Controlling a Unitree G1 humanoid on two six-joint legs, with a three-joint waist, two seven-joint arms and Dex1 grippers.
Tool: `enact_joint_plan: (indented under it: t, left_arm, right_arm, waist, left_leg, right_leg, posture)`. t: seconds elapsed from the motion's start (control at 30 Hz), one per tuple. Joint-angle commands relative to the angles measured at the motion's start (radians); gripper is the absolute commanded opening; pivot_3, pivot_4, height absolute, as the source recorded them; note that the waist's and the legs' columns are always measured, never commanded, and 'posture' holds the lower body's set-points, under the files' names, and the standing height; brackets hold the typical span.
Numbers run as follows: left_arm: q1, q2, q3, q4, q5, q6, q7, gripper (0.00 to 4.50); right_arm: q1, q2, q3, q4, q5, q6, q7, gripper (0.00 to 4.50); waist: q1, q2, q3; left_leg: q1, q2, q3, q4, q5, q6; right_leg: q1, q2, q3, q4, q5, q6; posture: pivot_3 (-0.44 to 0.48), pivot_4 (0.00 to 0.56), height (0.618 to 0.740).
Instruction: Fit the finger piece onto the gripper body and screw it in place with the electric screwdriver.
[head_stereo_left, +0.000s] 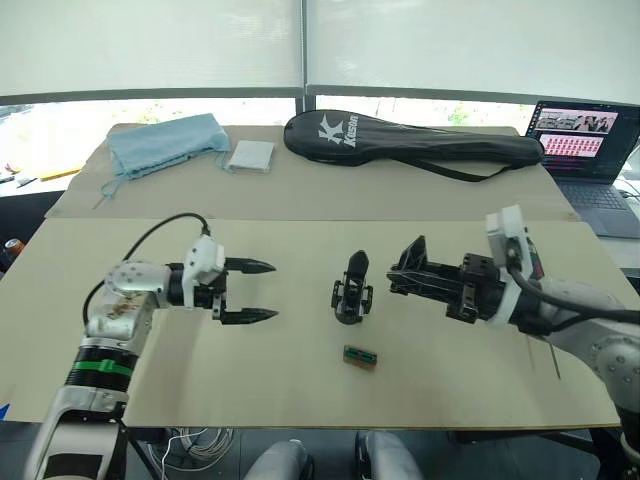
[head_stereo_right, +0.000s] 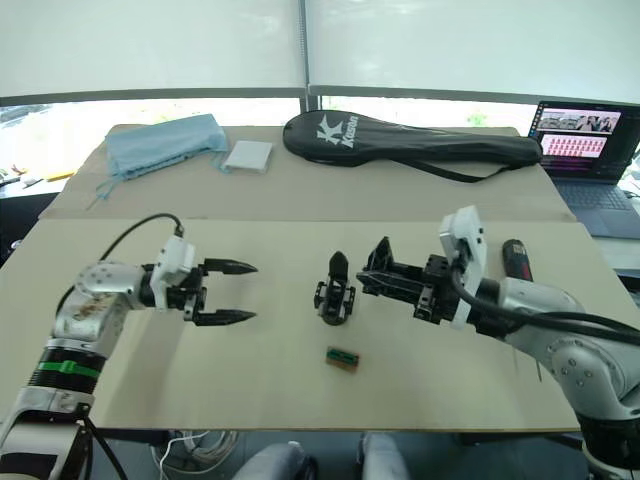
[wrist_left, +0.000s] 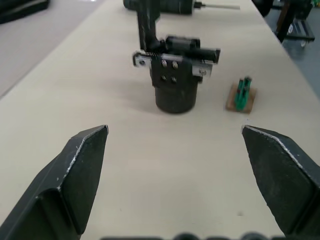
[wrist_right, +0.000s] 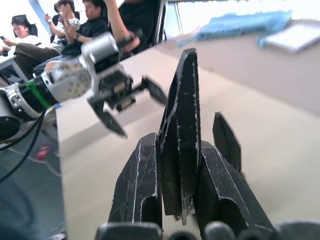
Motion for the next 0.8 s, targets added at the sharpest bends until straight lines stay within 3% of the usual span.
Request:
enact_joint_plan:
  t: [0.03, 0.37, 0.8]
  left_arm:
    - [-0.049, -0.053, -0.06, 0.088, 0.082, -0.126, -0.007, 4.5]
    - [-0.18, -0.237, -0.116, 0.321, 0.162, -0.222, 0.029, 4.5]
    - [-0.282, -0.361, -0.136, 0.515, 0.249, -0.308, 0.071, 4.5]
  right_arm:
    - [0.038, 0.067, -0.043, -0.053, -0.038, -0.134, 0.084, 0.44]
    - [0.101, 0.11, -0.016, -0.107, -0.092, -0.168, 0.145, 0.44]
    - [0.099, 0.103, -0.022, -0.168, -0.069, -0.126, 0.075, 0.44]
  waist:
    - [0.001, 0.0, 0.0]
    - [-0.001, -0.001, 0.0]
    - [0.002, -0.001, 0.0]
  left_leg:
    - [0.0, 0.0, 0.0, 0.0, 0.0, 0.0]
    - [0.0, 0.0, 0.0, 0.001, 0.0, 0.0]
    - [0.0, 0.0, 0.0, 0.002, 0.0, 0.001]
  right_leg:
    - [0.0, 0.0, 0.0, 0.0, 0.0, 0.0]
    - [0.0, 0.0, 0.0, 0.001, 0.0, 0.0]
    - [0.001, 0.0, 0.0, 0.001, 0.0, 0.001]
  posture:
    - [0.0, 0.15, 0.74]
    - [0.0, 0.15, 0.74]
    - [0.0, 0.15, 0.74]
